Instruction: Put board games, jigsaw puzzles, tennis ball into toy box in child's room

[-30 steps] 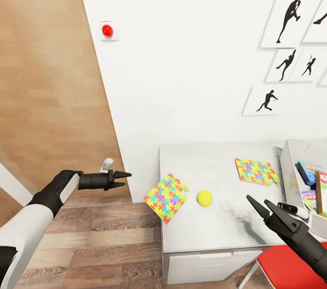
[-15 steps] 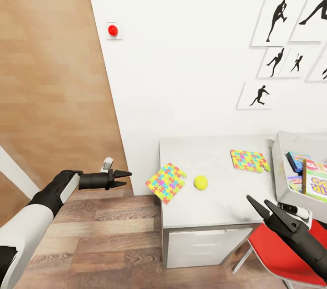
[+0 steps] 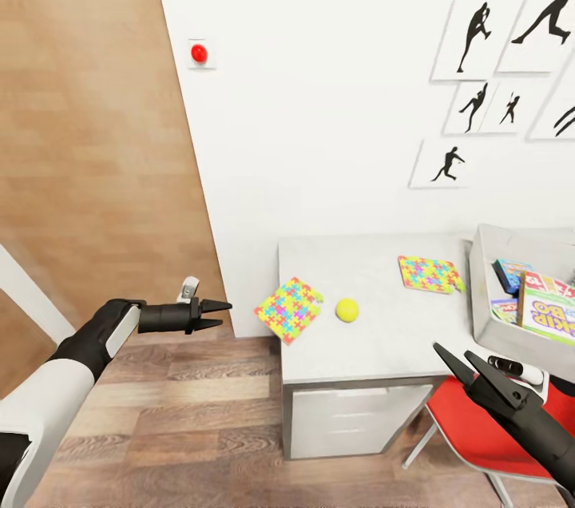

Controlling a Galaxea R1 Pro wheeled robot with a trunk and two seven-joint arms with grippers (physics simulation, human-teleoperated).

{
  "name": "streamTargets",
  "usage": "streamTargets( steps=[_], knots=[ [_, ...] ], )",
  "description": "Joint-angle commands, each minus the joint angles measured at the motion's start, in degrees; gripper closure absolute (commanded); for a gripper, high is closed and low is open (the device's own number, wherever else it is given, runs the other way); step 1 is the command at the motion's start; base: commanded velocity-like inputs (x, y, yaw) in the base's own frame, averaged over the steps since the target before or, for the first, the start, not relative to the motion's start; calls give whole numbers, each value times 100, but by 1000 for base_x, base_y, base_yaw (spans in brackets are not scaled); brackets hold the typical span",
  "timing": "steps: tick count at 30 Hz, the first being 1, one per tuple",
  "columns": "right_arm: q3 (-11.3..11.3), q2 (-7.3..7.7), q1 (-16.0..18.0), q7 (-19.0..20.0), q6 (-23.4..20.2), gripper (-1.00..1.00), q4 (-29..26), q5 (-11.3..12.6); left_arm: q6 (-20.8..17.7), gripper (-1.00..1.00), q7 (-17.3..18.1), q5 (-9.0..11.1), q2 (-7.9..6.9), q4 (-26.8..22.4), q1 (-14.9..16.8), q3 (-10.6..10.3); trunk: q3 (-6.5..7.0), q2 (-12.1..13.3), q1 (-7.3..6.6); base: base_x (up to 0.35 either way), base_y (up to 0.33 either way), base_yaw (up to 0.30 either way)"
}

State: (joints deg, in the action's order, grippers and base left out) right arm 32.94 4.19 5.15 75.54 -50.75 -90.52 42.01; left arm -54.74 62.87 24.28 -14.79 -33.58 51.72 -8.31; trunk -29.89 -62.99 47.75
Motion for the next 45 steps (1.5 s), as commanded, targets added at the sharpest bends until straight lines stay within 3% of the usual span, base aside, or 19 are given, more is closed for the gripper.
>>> streamTargets(
  steps=[1,28,45],
  knots=[
    [2,1,3,4,-41,-100,-1,17,-28,-100,10,23,-8,-2,5,-24,-6,-4,0,-45,-21,0],
    [2,-6,3,0,-41,-100,-1,9,-19,-100,15,16,-15,0,5,-20,-6,-4,0,36,18,0],
    [2,-3,3,-4,-41,-100,-1,1,-22,-100,20,26,-21,0,5,-12,-311,-686,373,0,0,0]
  ],
)
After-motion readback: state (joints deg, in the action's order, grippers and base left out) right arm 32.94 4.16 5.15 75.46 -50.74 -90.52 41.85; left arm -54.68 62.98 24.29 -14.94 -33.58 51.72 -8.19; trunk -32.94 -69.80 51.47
